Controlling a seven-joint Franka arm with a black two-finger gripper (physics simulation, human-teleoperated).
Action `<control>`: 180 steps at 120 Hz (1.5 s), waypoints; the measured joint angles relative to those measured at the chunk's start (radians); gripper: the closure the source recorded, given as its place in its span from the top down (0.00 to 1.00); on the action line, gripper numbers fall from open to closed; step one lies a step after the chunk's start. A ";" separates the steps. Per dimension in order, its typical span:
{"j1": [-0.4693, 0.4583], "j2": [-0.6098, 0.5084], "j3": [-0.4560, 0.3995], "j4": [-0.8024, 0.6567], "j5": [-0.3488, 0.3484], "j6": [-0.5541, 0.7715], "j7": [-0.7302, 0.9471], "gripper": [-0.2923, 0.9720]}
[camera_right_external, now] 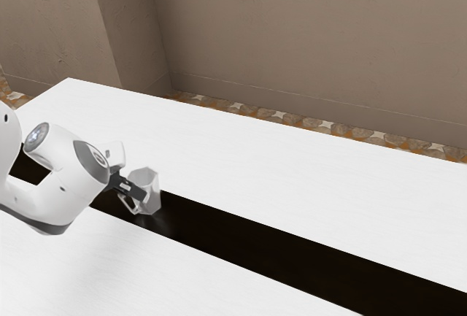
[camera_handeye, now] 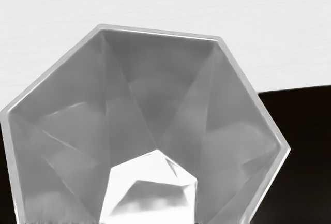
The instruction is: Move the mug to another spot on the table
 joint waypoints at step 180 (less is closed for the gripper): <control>-0.162 -0.111 0.210 0.873 0.972 -1.146 -0.532 0.75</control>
